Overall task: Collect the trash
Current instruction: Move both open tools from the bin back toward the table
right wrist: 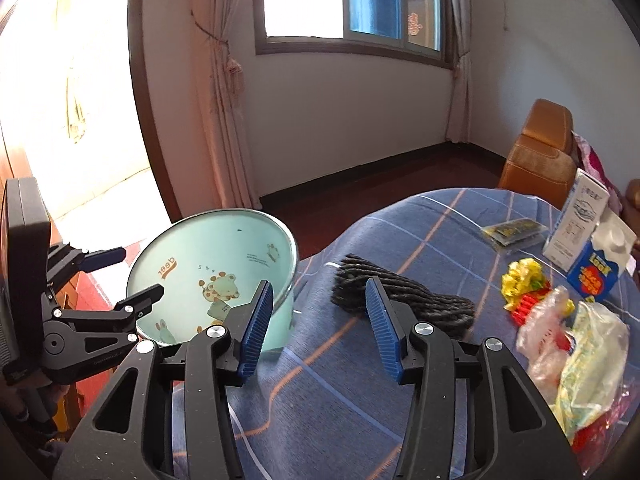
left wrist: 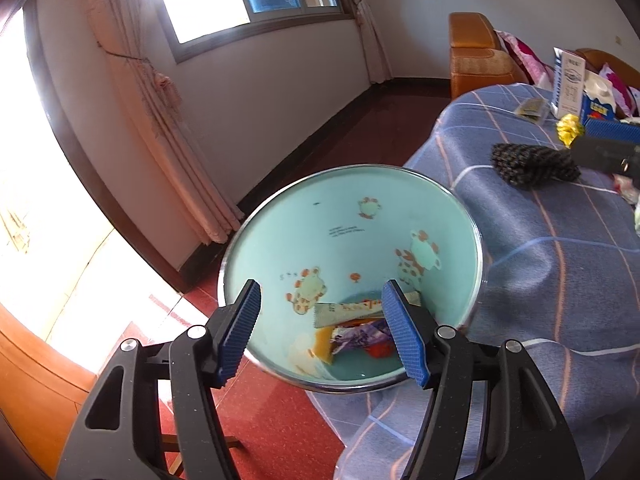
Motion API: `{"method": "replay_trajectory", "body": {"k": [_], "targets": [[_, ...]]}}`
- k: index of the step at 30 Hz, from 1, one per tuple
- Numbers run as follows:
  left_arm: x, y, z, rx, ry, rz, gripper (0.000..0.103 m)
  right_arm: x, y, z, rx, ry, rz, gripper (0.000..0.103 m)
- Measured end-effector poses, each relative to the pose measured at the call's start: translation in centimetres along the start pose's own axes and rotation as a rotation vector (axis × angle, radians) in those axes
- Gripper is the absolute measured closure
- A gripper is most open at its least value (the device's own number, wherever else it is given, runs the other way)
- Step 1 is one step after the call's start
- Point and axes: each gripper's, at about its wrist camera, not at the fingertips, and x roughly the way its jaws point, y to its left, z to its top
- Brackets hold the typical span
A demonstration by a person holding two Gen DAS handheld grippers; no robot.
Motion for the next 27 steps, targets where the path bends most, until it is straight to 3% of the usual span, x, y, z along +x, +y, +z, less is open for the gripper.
{"method": "replay_trajectory", "body": {"k": [7,14,24,25,27], "targets": [[-1.1,-4.5,1.4,0.072,-0.043,-0.078,0.04,-5.4,-5.7,-2.5,0.135,-0.044,-0.106,0.052],[-1.1,-9.0,4.6,0.1,-0.089,-0.176,0.04,-9.9,-12.8,-6.5,0.307,-0.067,-0.264,0.049],[2.5,-12.7,9.2,0.083,-0.092,-0.213,0.04,-13.4,-20.3,-11.9,0.499,-0.065,-0.421,0.047],[2.9,-13.2,9.1,0.087,-0.081,-0.225,0.044,-13.5,-20.7,-12.3,0.513,-0.062,-0.426,0.047],[3.7,-14.0,8.8,0.092,-0.048,-0.259,0.06,-13.5,-21.4,-13.2,0.537,-0.056,-0.431,0.046]]}}
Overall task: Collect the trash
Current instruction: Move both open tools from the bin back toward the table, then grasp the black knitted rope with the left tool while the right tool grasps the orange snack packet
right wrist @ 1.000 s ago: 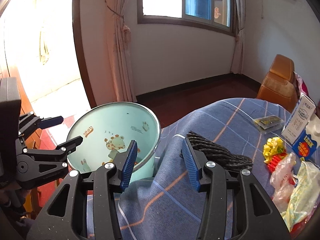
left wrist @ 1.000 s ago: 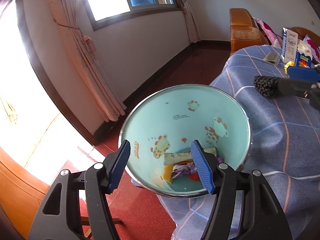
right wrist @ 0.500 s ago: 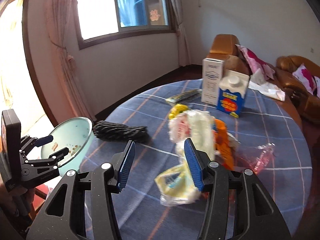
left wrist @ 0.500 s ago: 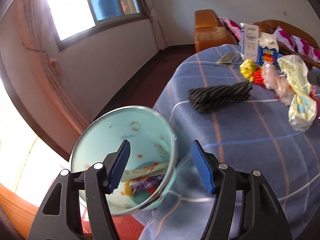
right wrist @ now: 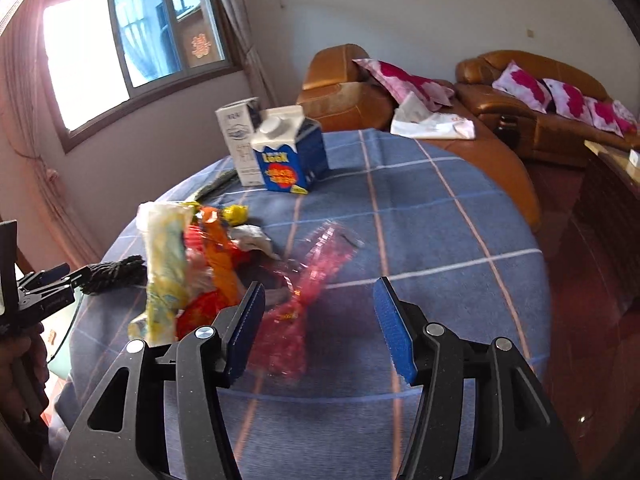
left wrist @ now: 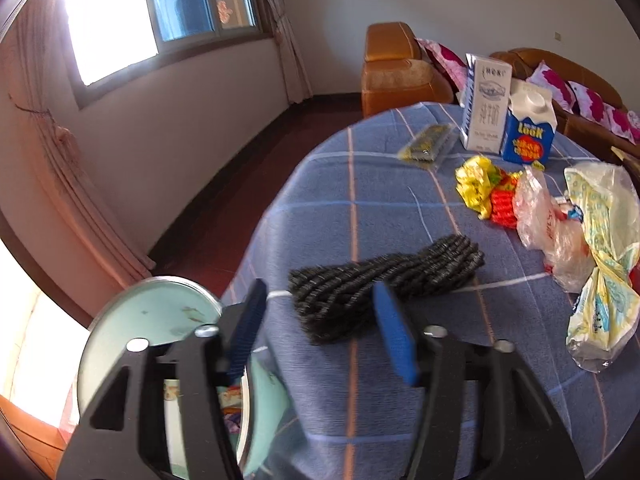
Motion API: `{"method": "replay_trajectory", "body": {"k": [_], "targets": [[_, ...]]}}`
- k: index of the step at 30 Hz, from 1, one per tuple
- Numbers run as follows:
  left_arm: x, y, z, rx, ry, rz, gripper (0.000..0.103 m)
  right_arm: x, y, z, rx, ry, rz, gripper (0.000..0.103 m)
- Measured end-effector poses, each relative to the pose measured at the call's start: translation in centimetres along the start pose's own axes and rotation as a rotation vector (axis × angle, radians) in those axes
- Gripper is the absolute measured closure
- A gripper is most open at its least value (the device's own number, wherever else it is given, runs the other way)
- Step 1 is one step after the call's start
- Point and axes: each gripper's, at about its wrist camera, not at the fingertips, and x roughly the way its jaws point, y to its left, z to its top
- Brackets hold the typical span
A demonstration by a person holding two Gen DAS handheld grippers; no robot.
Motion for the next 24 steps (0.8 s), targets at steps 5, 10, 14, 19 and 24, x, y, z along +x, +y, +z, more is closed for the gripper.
{"method": "replay_trajectory", "body": {"k": [5,10,14,19,24], "targets": [[0.6,-1.3,-0.6,0.05,0.001,-0.008,0.084,0.7,-1.1,-1.0,0.046,0.021,-0.001,0.045],[0.0,-1.4,-0.7,0.056,-0.007,-0.017,0.09,1.0,-1.4,-1.3,0.06,0.029,0.002,0.045],[-1.9,-1.0,-1.2,0.043,-0.039,0.0,0.09,0.7,-0.9,-1.2,0.063,0.023,0.017,0.045],[-4.5,0.5,-2.5,0.012,-0.06,0.011,0.09,0.4,0.5,-0.9,0.043,0.013,0.039,0.045],[-6.7,2.3,-4.1,-0.026,-0.069,0.034,0.09,-0.2,1.9,-0.4,0.033,-0.012,0.062,0.045]]}}
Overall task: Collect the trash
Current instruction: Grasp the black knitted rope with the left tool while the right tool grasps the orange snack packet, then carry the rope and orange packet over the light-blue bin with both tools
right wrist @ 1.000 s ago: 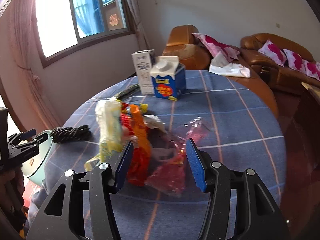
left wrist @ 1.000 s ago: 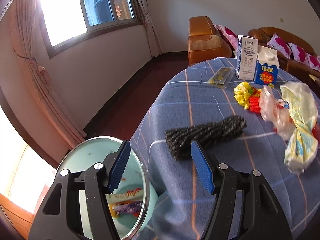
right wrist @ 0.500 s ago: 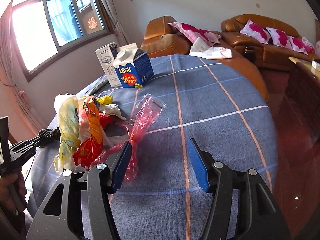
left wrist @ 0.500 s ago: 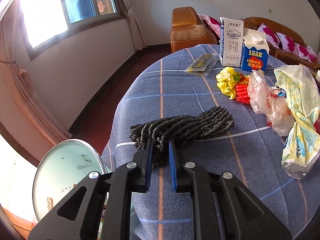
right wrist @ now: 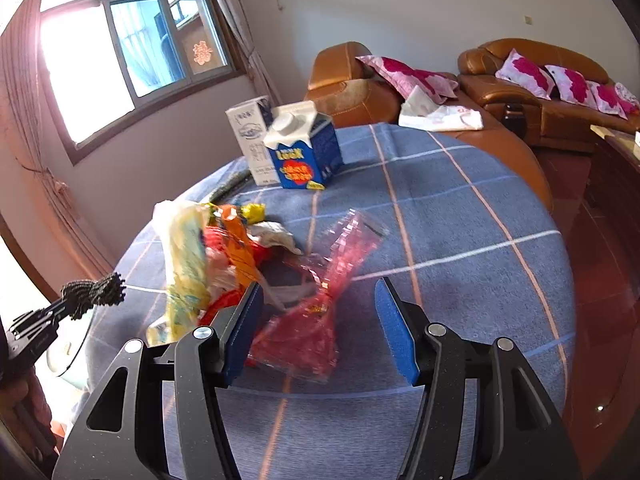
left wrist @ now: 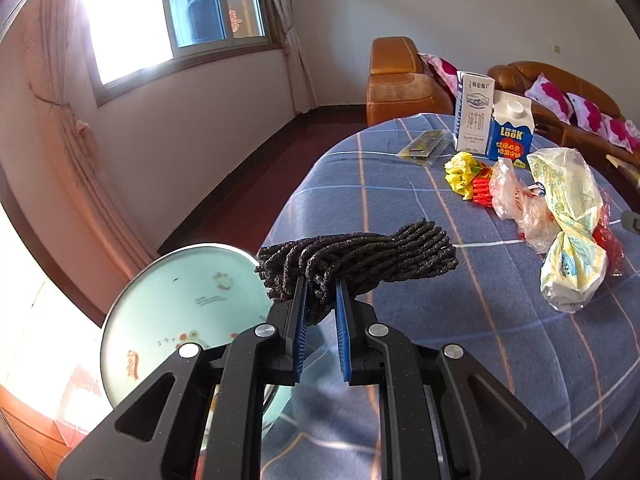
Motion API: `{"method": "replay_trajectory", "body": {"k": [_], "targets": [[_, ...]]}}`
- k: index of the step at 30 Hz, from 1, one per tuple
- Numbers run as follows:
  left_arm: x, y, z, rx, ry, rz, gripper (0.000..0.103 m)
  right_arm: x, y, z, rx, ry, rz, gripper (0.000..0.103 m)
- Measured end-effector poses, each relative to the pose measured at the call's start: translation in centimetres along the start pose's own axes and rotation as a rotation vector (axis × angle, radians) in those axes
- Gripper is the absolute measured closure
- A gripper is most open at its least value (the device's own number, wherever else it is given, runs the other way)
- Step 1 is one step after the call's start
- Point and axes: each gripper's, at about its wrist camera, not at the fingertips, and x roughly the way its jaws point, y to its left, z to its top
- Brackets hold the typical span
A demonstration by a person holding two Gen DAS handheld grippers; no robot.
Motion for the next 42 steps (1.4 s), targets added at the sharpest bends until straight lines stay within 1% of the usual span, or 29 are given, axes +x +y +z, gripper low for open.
{"method": "replay_trajectory", "body": {"k": [3,6,9,10,11,13,16,20,21,22,23,24,31,36,42], "targets": [[-1.1,0.7,-0.8,0.005,-0.012,0.036,0.09,0.0,1.7,0.3,-0.032,-0.007,0.033,0.045],[-2.0,1.6,-1.5,-0.008,-0.014,0.052,0.09,0.3,3.4,0.4,-0.077,-0.003,0.05,0.046],[-2.5,2.4,-2.3,-0.015,-0.006,0.064,0.09,0.8,4.2,0.3,-0.09,0.009,0.058,0.054],[-2.6,2.6,-2.6,-0.018,-0.001,0.067,0.09,1.1,4.5,0.2,-0.1,0.017,0.053,0.058],[-2.6,2.9,-2.8,-0.022,0.005,0.07,0.09,1.4,4.6,0.2,-0.105,0.027,0.05,0.063],[-2.6,3.1,-3.1,-0.025,0.013,0.07,0.09,2.1,4.7,0.1,-0.11,0.06,0.055,0.068],[-2.9,3.1,-3.2,-0.023,0.01,0.067,0.09,2.9,5.2,-0.1,-0.123,0.095,0.045,0.069],[-3.4,3.0,-3.1,-0.023,-0.006,0.066,0.09,4.0,4.8,-0.2,-0.105,0.128,0.028,0.069],[-3.5,3.1,-3.0,-0.025,-0.009,0.066,0.09,4.1,4.8,-0.2,-0.105,0.136,0.032,0.07],[-3.6,3.2,-3.0,-0.028,-0.011,0.067,0.09,4.4,4.8,-0.2,-0.108,0.142,0.038,0.079],[-3.7,3.3,-3.0,-0.03,-0.012,0.068,0.09,4.3,4.9,-0.2,-0.111,0.138,0.044,0.088],[-3.7,3.4,-3.0,-0.032,-0.014,0.07,0.09,4.1,4.9,-0.2,-0.114,0.131,0.046,0.091],[-4.4,3.9,-2.9,-0.042,-0.025,0.085,0.09,2.0,4.9,0.7,-0.114,0.05,0.052,0.092],[-5.1,4.6,-2.7,-0.05,-0.043,0.117,0.09,0.2,5.5,1.7,-0.134,-0.018,0.035,0.092],[-5.2,5.7,-2.5,-0.068,-0.049,0.161,0.09,-1.2,5.9,2.7,-0.156,-0.065,0.024,0.092]]}}
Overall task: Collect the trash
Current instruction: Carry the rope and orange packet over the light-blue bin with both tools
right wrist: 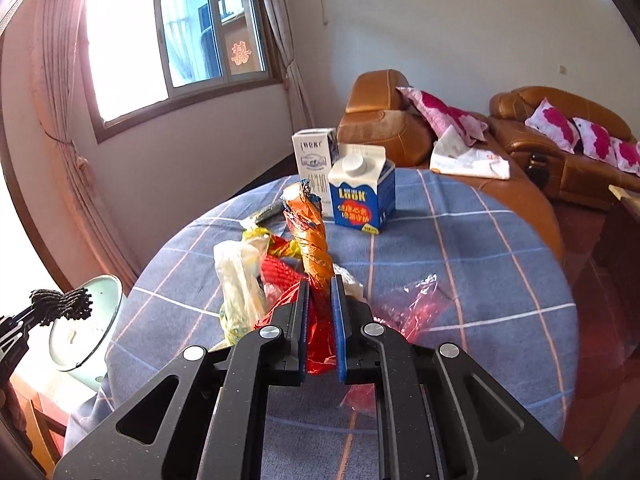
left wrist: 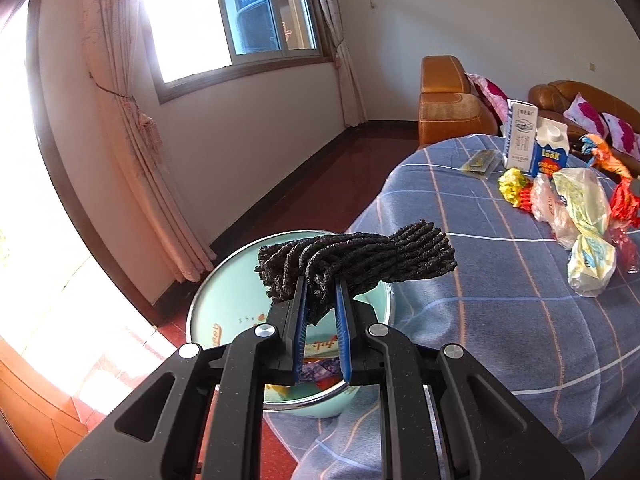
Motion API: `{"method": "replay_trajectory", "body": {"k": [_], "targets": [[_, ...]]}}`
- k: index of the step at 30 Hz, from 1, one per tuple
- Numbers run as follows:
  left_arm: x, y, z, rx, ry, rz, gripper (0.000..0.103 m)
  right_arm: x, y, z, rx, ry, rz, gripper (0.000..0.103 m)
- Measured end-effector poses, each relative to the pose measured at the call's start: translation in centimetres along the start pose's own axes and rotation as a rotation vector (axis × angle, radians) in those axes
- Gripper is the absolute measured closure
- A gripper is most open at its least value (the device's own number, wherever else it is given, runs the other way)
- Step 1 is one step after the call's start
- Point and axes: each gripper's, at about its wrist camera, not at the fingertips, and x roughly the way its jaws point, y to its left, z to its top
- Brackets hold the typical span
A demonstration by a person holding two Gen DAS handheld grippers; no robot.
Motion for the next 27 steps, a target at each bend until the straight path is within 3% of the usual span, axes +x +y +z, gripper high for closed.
{"method": "replay_trajectory", "body": {"k": [11,27], "targets": [[0.2,3.0,0.0,-0.031,0.01,0.091,0.09,-1.4,3.5,2.2,-0.082,-0.058,0.064,0.092],[0.5,7.3,-1.3,-0.071,0.056,0.209,0.09,3.2,12.5,2.7,-0.255,-0.019,0.241,0.092]]}}
